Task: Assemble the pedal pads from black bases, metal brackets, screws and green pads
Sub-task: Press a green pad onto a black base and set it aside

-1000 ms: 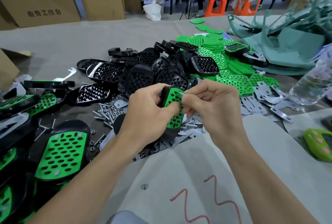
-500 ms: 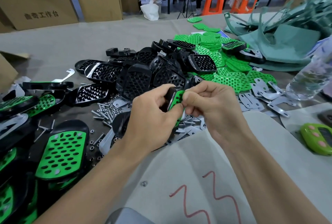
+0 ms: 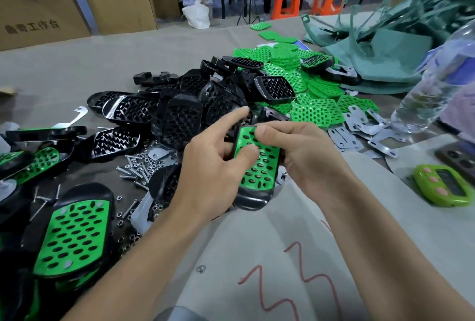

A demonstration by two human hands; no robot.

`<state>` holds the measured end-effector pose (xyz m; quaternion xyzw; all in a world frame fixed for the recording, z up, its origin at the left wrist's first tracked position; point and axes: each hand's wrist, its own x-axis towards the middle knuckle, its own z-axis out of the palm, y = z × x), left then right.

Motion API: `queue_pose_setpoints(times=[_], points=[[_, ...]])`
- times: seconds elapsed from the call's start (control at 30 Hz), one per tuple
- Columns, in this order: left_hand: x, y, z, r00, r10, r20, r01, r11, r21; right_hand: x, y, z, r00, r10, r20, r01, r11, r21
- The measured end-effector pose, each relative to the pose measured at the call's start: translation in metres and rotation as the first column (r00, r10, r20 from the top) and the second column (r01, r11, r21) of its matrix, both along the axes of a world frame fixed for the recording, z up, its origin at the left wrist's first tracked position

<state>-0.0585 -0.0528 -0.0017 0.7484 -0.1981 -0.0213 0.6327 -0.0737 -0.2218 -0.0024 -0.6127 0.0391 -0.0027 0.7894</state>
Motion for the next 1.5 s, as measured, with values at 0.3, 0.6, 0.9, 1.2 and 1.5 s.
queue_pose_setpoints(times=[0.3, 0.6, 0.9, 1.2, 1.5], points=[[0.017, 0.006, 0.009, 0.978, 0.036, -0.205, -0.039, 0.999, -0.008, -0.003, 0.023, 0.002, 0.966, -0.134, 0.221, 0.218, 0.882, -0.419], [0.024, 0.013, 0.014, 0.887, 0.283, -0.364, -0.385, 0.890, -0.245, -0.010, 0.006, -0.004, 0.993, -0.029, 0.112, 0.114, 0.411, -0.904], [0.023, 0.008, 0.014, 0.887, 0.225, -0.404, -0.360, 0.884, -0.298, -0.008, 0.005, -0.008, 0.996, -0.046, 0.071, 0.084, 0.455, -0.887], [0.028, 0.020, 0.025, 0.871, -0.127, -0.475, -0.063, 0.929, -0.365, -0.007, 0.003, -0.011, 0.998, 0.010, 0.069, 0.057, 0.461, -0.886], [0.033, 0.021, 0.021, 0.879, -0.061, -0.474, -0.082, 0.958, -0.275, -0.008, 0.004, -0.011, 0.998, -0.009, 0.060, 0.058, 0.459, -0.887]])
